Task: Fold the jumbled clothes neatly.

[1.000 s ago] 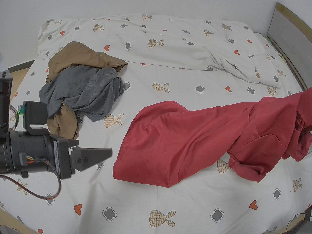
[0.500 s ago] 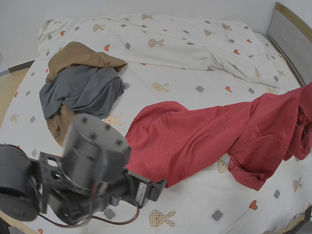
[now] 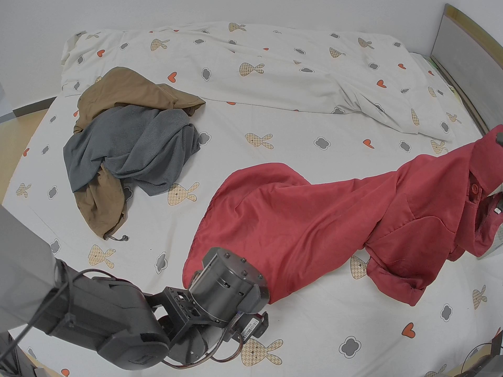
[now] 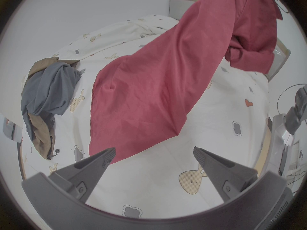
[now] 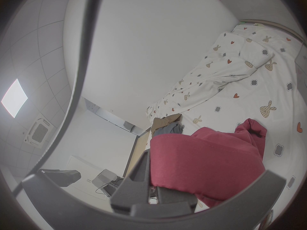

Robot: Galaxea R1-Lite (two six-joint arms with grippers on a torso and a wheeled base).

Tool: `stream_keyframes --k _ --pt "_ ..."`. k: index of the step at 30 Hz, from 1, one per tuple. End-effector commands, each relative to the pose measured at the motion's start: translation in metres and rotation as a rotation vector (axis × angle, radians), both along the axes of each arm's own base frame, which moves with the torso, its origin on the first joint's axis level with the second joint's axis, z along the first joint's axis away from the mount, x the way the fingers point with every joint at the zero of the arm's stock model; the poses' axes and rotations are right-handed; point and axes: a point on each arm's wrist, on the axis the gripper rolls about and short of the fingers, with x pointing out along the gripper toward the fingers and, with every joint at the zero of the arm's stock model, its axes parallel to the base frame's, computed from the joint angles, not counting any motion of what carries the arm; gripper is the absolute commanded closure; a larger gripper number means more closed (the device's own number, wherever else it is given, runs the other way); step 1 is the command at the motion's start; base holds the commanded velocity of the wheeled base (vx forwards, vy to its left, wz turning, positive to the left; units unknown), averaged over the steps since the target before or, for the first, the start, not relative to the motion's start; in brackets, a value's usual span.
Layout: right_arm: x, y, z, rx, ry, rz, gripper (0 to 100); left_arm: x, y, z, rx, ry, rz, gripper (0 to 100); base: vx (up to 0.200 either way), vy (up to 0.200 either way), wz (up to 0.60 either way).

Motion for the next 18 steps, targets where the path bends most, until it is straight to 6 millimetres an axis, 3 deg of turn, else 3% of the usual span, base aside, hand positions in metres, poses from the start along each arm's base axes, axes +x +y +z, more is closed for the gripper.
stream_keyframes --k 1,7,18 --pt "0.003 0.000 0.000 0.000 0.008 0.001 100 0.013 0.000 -0.014 0.043 0.024 0.005 0 0.000 0.000 0.00" --pt "0.000 0.000 0.005 0.002 -0.014 0.001 100 0.030 -0.010 -0.026 0.082 0.014 -0.019 0 0.000 0.000 0.00" --pt "-0.005 0.000 0.018 0.074 0.005 0.006 100 0.035 -0.017 -0.037 0.132 0.001 -0.065 0 0.000 0.000 0.00"
